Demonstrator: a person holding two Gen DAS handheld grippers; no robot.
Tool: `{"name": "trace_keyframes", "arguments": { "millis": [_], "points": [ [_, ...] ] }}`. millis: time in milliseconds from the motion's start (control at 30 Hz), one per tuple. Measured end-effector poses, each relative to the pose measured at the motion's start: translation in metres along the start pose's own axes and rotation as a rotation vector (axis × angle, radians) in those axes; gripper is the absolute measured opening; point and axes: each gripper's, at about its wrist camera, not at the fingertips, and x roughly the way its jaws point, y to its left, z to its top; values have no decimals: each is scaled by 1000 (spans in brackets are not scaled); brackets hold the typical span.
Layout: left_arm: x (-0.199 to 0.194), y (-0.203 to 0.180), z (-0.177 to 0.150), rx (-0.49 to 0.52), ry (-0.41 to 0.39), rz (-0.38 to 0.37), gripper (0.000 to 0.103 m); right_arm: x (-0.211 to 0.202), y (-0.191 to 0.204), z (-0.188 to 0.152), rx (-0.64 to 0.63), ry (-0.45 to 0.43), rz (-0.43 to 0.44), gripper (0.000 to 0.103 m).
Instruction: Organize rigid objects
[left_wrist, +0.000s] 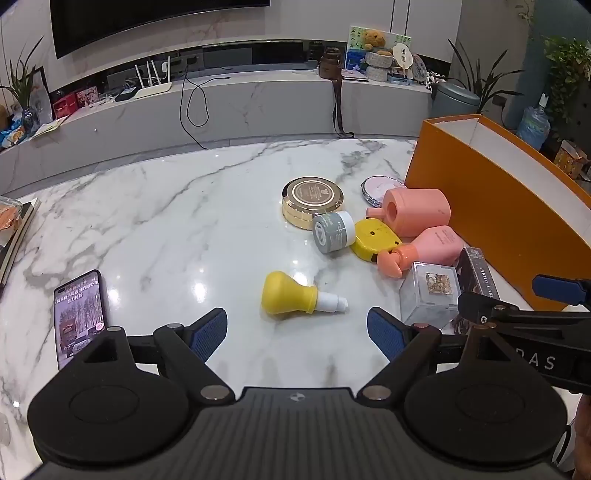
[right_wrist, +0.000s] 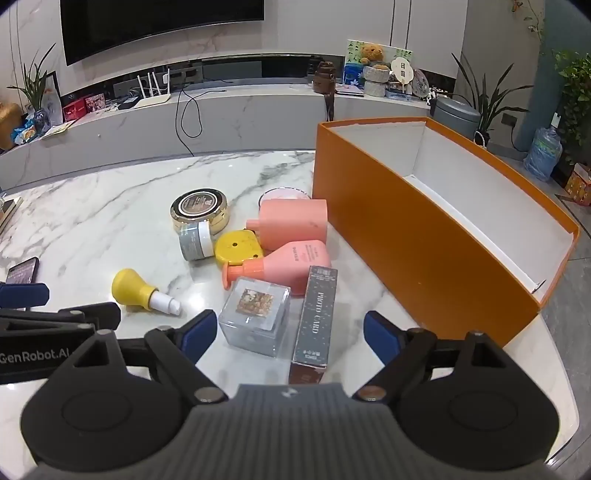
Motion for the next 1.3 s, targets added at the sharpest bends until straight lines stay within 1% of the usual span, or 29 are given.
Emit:
{"name": "trace_keyframes", "arguments": {
  "millis": [1300],
  "points": [
    [-1, -1, 2, 0, -1, -3, 100, 1, 1, -1, 6, 8, 3, 85]
  ]
}}
